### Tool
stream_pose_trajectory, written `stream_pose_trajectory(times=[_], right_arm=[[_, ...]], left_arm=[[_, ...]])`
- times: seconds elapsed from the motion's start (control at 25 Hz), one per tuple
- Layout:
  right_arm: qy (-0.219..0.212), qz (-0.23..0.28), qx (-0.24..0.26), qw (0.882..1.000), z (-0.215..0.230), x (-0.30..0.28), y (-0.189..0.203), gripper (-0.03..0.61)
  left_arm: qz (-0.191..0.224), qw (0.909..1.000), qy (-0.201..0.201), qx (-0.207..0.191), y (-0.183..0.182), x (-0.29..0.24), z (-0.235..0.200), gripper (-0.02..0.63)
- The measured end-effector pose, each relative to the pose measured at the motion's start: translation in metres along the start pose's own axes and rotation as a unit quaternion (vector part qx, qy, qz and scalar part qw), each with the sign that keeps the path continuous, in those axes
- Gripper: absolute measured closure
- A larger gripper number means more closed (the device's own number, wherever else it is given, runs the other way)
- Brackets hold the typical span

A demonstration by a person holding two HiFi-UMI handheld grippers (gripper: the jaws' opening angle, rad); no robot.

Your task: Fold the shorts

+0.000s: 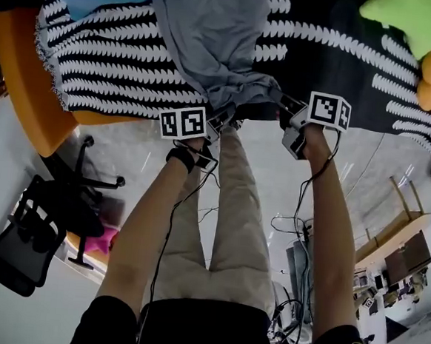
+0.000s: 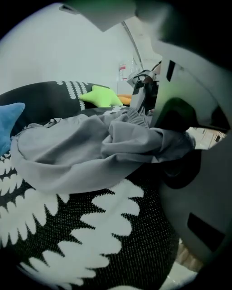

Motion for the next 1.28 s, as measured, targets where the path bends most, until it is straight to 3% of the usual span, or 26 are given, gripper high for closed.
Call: stream_pose_trajectory(times=[0.16, 0.32, 0.52, 0.68, 0.8, 1.04, 1.28], right_arm=[[0.014, -0.005, 0.039, 0.999, -0.023, 0.008, 0.023, 0.526], [0.025, -0.03, 0.076, 0.996, -0.049, 0.017, 0.075, 0.535], [0.017, -0.059, 0.064, 0.996, -0.065, 0.024, 0.139, 0.537], [0.015, -0.083, 0.031, 0.996, -0.065, 0.032, 0.19, 0.537], [0.008, -0.092, 0.004, 0.996, -0.062, 0.037, 0.213, 0.537], [-0.015, -0.079, -0.016, 0.997, -0.08, 0.043, 0.203, 0.537], [-0.074, -0.037, -0.022, 0.996, -0.108, 0.033, 0.119, 0.537]], left_arm=[[-0.027, 0.9986, 0.042, -0.016, 0.013, 0.044, 0.023, 0.558], [-0.069, 0.9956, 0.053, -0.035, 0.036, 0.096, 0.028, 0.563], [-0.124, 0.9895, 0.073, -0.012, 0.067, 0.143, 0.017, 0.566], [-0.181, 0.9793, 0.088, 0.023, 0.099, 0.171, 0.015, 0.566], [-0.195, 0.9761, 0.083, 0.05, 0.115, 0.182, 0.015, 0.566], [-0.158, 0.9804, 0.086, 0.079, 0.107, 0.197, 0.031, 0.566], [-0.105, 0.9834, 0.133, 0.065, 0.016, 0.186, 0.042, 0.561]])
Point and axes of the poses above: the fingertips, and each gripper's own axes: x backward along the fingers, z to its right, y out of its underside, the point moved 9 cm from there along x, backward along the fingers, and after that the axes turned 2 degrees about -z, right-handed, at the moved point
